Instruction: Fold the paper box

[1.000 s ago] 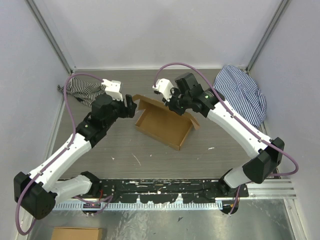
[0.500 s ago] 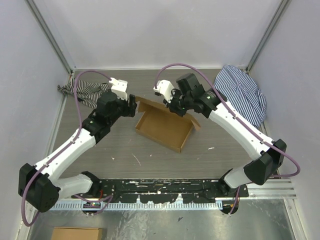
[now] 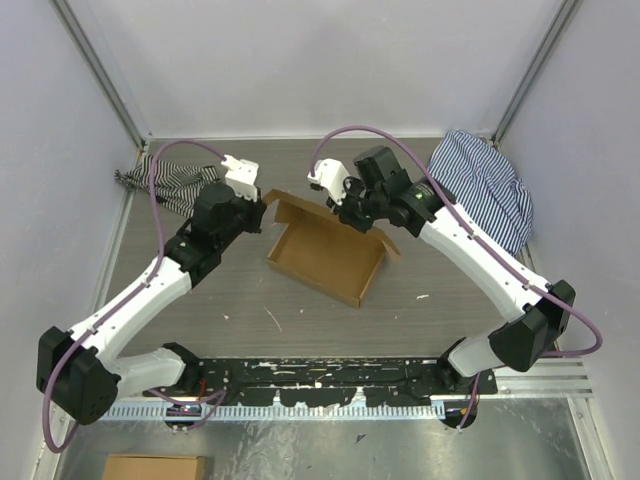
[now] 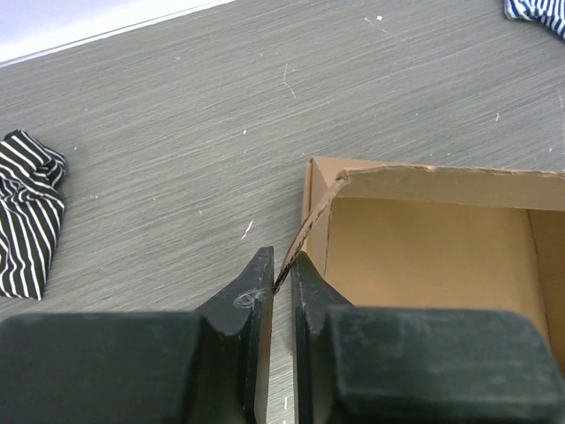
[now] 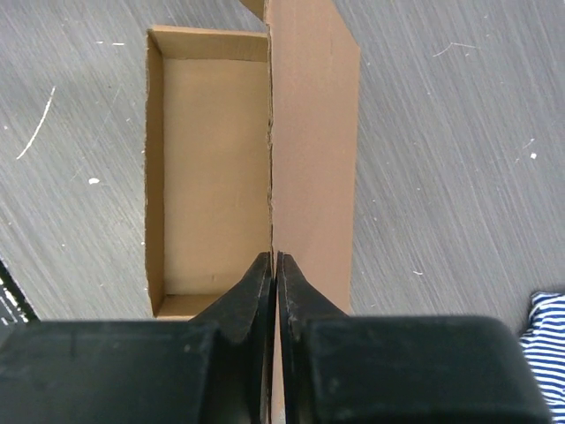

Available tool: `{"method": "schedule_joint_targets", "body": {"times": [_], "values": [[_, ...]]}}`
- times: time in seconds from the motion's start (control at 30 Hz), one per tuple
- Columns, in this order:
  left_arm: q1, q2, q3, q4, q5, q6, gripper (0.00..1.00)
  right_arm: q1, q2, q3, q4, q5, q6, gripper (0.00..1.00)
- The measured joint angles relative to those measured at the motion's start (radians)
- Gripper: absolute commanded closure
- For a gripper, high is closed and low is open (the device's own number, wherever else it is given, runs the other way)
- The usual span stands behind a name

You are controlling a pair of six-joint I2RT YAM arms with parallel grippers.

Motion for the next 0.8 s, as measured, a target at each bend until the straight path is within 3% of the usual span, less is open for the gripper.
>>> {"method": "schedule_joint_targets", "body": {"times": [0.13,0.2,0.23,0.53,0.8], "values": [[-0.001,-0.023,0.000,-0.007,0.008,-0.009,0.91,0.000,0.000,0.000,0.015,0.052,0.028,0.77],[-0.001,-0.043,0.000,-0.014,0.008,-0.014,0.93,0.000,0.000,0.000,0.026,0.087,0.049,0.62],[-0.001,-0.052,0.000,-0.018,0.008,-0.019,0.93,0.000,0.000,0.000,0.031,0.101,0.059,0.60],[-0.001,-0.113,0.000,-0.102,-0.001,-0.071,1.00,-0.003,-0.041,-0.054,0.153,0.318,0.195,0.55],[-0.001,-0.188,-0.047,-0.127,-0.019,-0.126,1.00,-0.014,-0.201,-0.293,0.285,0.533,0.364,0.48]]}}
